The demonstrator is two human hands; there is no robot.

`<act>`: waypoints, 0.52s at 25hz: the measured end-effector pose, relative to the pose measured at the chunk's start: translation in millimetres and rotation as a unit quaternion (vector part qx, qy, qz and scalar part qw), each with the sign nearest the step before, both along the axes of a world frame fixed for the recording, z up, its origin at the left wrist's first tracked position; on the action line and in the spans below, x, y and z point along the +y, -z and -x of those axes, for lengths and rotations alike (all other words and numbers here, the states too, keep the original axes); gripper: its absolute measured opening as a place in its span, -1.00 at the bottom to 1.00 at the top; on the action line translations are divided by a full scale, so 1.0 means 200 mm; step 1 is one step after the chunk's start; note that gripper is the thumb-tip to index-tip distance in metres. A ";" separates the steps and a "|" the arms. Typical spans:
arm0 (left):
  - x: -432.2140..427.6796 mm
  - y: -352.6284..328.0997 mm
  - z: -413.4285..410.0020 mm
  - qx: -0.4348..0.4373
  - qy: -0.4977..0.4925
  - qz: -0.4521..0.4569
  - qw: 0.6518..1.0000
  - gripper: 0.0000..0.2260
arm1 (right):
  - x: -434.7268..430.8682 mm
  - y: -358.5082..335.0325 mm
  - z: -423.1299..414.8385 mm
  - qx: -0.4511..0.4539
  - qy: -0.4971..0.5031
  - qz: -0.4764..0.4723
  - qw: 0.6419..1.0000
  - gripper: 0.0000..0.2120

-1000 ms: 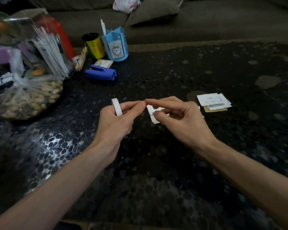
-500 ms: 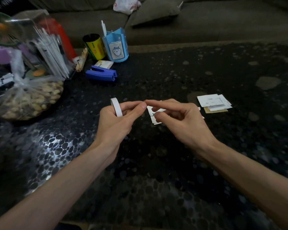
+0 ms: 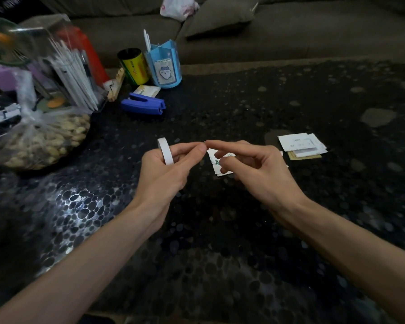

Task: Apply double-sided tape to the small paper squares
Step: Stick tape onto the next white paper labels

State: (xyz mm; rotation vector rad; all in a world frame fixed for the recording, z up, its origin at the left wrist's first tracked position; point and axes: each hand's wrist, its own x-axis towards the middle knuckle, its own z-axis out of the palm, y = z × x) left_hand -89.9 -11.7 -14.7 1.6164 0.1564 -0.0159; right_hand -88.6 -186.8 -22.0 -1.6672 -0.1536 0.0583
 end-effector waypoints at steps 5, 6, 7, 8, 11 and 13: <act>0.00 0.00 0.00 -0.001 0.003 0.007 1.000 -0.87 | 0.00 0.00 0.00 0.006 0.000 -0.007 1.000 -0.65; 0.00 0.00 0.00 -0.002 0.003 0.006 1.000 -0.87 | 0.00 0.00 0.01 0.008 0.000 -0.008 1.000 -0.65; 0.00 0.00 0.00 -0.003 0.003 0.007 1.000 -0.88 | 0.00 -0.01 0.01 0.009 0.001 -0.009 1.000 -0.66; 0.00 0.00 0.00 -0.003 0.003 0.010 1.000 -0.89 | 0.00 -0.01 0.01 0.011 0.002 -0.010 1.000 -0.66; 0.01 0.00 0.00 -0.003 0.005 0.015 1.000 -0.90 | 0.00 -0.01 0.01 0.014 0.003 -0.012 1.000 -0.66; 0.00 0.01 0.00 -0.004 0.004 0.015 1.000 -0.90 | 0.00 -0.02 0.01 0.015 0.005 -0.012 1.000 -0.66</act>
